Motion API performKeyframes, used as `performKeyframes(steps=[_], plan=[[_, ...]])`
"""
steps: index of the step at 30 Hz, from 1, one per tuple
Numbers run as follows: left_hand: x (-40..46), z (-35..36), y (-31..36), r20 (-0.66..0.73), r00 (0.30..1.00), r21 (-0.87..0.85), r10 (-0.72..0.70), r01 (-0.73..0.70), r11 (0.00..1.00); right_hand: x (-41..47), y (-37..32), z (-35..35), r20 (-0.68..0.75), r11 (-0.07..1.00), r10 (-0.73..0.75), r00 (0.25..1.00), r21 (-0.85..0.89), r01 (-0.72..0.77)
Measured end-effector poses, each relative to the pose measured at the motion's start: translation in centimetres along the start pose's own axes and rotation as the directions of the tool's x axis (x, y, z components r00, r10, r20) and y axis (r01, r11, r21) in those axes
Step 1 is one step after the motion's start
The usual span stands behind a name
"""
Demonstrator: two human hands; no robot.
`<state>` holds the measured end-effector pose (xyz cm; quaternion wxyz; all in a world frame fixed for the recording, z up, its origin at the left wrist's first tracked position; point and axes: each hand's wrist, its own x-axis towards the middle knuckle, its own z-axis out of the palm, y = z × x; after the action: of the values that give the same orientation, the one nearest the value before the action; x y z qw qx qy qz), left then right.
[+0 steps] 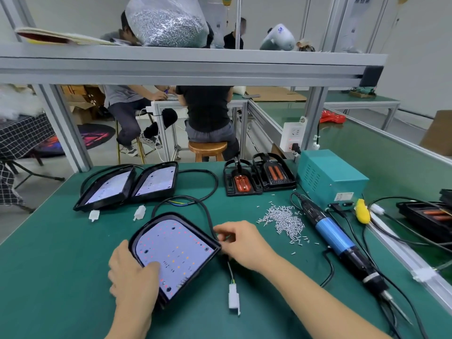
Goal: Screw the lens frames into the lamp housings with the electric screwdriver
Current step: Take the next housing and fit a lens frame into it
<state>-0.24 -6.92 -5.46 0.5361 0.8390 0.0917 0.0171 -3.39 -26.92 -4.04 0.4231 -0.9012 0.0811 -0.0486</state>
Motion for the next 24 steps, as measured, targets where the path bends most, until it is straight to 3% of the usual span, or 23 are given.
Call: performKeyframes(steps=[4, 8, 18, 21, 24], plan=[[-0.5, 0.4, 0.3, -0.015, 1.000, 0.255, 0.024, -0.019, 0.967, -0.5, 0.2, 0.3, -0.017, 0.914, -0.019, 1.000, -0.406, 0.010], [-1.3, 1.6, 0.5, 0.034, 0.997, 0.311, 0.065, -0.073, 0.948, -0.5, 1.0, -1.4, -0.142, 0.823, 0.047, 0.989, -0.556, -0.119], [-3.5, 3.6, 0.6, 0.178, 0.973, 0.466, 0.145, -0.214, 0.859, -0.6, 2.0, -3.7, -0.050, 0.833, 0.080, 0.996, -0.545, -0.095], [-3.2, 3.0, 0.5, 0.132, 0.972, 0.391, 0.196, -0.233, 0.891, 0.8, 1.5, -5.5, 0.041, 0.863, 0.153, 0.987, -0.492, -0.113], [-2.8, 3.0, 0.9, 0.043, 0.965, 0.332, 0.258, -0.258, 0.908, 3.0, 1.2, -7.4, -0.007, 0.892, 0.210, 0.978, -0.408, -0.195]])
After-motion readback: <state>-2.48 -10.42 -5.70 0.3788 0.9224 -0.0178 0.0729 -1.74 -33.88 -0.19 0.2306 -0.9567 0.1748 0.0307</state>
